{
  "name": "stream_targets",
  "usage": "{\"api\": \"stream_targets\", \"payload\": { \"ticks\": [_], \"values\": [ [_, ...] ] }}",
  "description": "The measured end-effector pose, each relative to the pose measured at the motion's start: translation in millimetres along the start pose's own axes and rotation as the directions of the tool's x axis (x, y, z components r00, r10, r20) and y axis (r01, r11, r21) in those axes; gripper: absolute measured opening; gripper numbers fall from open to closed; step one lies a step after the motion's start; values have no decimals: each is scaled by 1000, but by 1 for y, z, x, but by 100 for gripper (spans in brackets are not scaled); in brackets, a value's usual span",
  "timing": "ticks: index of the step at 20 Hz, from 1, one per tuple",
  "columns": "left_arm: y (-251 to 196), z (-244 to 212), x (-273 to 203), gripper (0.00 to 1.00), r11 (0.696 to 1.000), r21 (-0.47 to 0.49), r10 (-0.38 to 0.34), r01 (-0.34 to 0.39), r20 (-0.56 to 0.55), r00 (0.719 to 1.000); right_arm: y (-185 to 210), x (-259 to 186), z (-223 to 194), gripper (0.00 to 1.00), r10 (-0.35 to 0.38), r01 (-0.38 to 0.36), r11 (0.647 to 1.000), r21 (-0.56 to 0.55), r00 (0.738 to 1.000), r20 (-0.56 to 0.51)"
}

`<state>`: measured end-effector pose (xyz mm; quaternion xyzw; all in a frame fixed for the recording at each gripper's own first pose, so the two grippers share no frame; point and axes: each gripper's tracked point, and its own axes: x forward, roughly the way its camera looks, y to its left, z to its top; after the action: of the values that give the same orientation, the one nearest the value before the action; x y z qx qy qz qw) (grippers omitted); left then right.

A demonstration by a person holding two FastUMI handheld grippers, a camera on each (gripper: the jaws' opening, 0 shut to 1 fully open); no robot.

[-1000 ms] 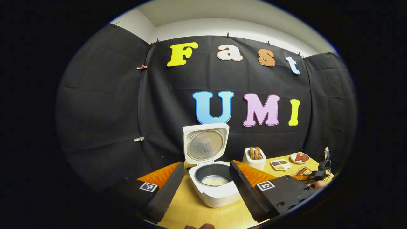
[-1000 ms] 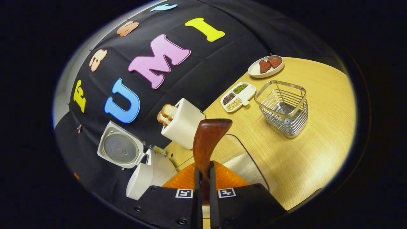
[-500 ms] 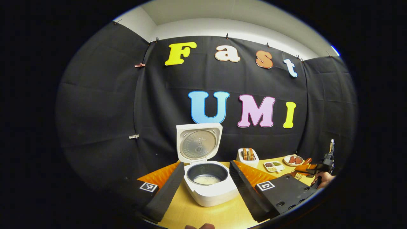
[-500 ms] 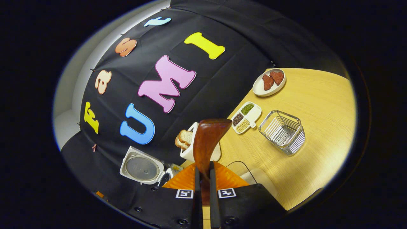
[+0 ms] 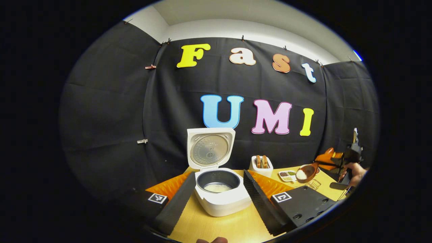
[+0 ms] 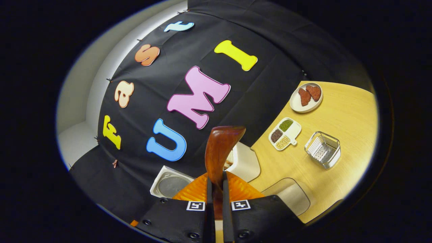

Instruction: Close the left gripper, press the button to open the rice cooker; take a wooden spoon from the chopstick holder with the right hand, scoop a spoonful of rice and pour it into the rice cooker, then put the wooden spoon back into the chopstick holder.

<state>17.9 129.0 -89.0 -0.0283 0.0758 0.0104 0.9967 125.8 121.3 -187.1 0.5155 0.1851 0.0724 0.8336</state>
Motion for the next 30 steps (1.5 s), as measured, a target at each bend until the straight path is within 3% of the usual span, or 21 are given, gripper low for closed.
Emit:
{"api": "stream_targets", "payload": {
  "ticks": [7,17,24,30],
  "values": [
    [12,-20,-10,97,999,31,28,-28,-12,1000,89,38,-37,13,75,-73,997,25,995,-69],
    [37,-35,-21,97,998,23,66,-65,-32,997,187,110,-104,13,149,-162,980,-112,982,-119],
    [48,-46,-20,97,997,-23,76,-78,-47,996,199,157,-159,13,123,-165,954,-251,977,-173],
    [74,-58,-19,98,993,-31,108,-110,-63,992,196,178,-186,13,94,-161,900,-405,979,-181]
  ]
}}
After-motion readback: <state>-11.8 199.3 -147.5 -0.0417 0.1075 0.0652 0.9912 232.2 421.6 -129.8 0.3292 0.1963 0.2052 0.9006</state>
